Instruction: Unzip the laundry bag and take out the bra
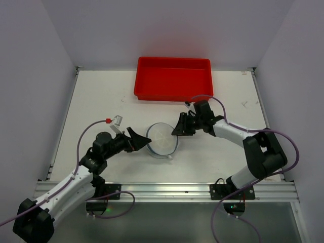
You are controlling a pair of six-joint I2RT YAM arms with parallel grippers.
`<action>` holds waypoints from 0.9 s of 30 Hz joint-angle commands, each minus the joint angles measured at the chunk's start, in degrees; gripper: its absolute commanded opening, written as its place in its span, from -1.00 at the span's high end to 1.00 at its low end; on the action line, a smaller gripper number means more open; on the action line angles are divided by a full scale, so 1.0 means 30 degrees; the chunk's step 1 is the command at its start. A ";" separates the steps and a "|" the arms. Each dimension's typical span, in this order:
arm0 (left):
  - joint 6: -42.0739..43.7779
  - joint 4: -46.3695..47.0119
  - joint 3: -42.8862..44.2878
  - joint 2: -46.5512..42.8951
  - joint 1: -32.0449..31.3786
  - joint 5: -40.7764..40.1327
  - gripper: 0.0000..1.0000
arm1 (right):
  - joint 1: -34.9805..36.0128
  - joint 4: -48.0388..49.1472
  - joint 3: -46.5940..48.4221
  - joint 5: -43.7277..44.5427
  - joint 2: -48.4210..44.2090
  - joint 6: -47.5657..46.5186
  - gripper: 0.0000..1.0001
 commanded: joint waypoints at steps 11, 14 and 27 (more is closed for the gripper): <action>-0.2277 0.2352 0.1541 0.3570 -0.2669 -0.3668 -0.53 | 0.1228 0.0587 -0.0564 0.2485 -0.1787 0.3138 0.29; -0.1107 0.2145 0.2917 0.5241 -0.2640 -0.4811 -0.40 | 0.1551 0.0587 -0.0652 0.2749 -0.1905 0.3460 0.29; 0.1361 0.0217 0.5735 0.7974 -0.1380 -0.4639 -0.93 | 0.1729 0.1231 -0.2117 0.4361 -0.1995 0.6009 0.35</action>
